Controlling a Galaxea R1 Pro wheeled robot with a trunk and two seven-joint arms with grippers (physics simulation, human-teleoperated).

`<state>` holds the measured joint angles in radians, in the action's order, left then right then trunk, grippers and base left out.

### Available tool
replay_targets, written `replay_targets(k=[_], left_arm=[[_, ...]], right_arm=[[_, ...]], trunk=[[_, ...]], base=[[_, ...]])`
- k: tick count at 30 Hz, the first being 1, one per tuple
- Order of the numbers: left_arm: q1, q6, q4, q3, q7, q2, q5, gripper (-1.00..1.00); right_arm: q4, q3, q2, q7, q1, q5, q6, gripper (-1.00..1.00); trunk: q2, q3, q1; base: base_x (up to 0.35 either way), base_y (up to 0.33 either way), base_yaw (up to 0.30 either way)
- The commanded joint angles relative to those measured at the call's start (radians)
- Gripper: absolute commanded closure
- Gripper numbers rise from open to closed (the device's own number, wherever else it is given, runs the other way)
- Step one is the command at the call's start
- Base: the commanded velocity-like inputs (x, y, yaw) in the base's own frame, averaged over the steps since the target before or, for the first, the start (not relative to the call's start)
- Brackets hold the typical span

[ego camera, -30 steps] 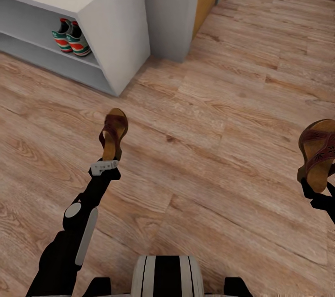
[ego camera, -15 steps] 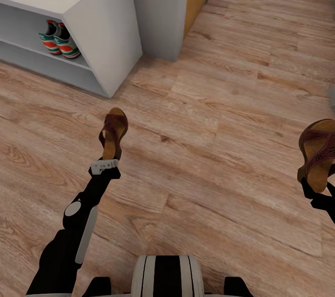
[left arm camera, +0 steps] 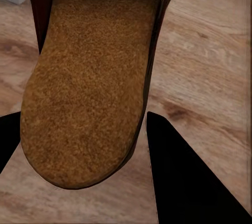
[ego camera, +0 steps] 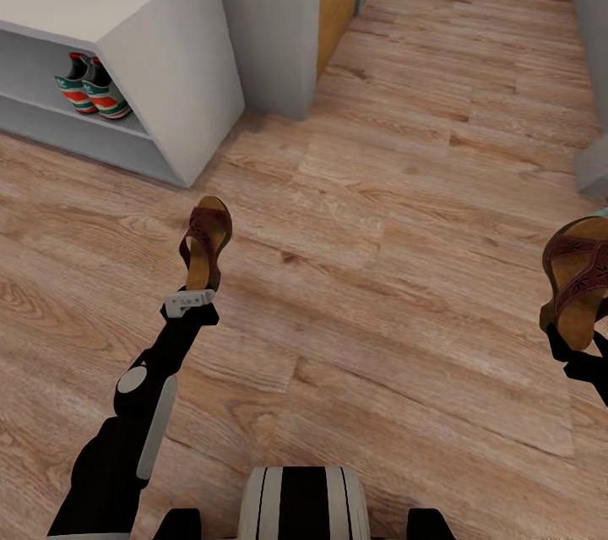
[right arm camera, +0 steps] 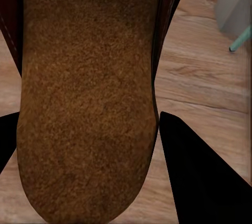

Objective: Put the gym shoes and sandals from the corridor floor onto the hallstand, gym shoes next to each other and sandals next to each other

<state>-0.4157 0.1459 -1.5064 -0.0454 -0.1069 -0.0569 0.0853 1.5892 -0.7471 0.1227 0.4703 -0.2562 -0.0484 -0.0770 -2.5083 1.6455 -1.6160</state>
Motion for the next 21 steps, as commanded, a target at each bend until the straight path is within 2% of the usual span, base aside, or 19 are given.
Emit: replay_targets(k=[1, 21], left_arm=[[0.0, 0.0, 0.0, 0.0, -0.002, 0.0, -0.003, 1.0], [0.0, 0.0, -0.001, -0.001, -0.002, 0.0, -0.005, 1.0]], right_arm=[[0.0, 0.0, 0.0, -0.001, 0.0, -0.002, -0.001, 1.0], [0.0, 0.0, 0.0, -0.001, 0.0, -0.002, -0.001, 1.0]], trunk=[[0.0, -0.002, 0.0], [0.0, -0.031, 0.0]], base=[[0.0, 0.0, -0.107], [0.0, 0.0, -0.107]])
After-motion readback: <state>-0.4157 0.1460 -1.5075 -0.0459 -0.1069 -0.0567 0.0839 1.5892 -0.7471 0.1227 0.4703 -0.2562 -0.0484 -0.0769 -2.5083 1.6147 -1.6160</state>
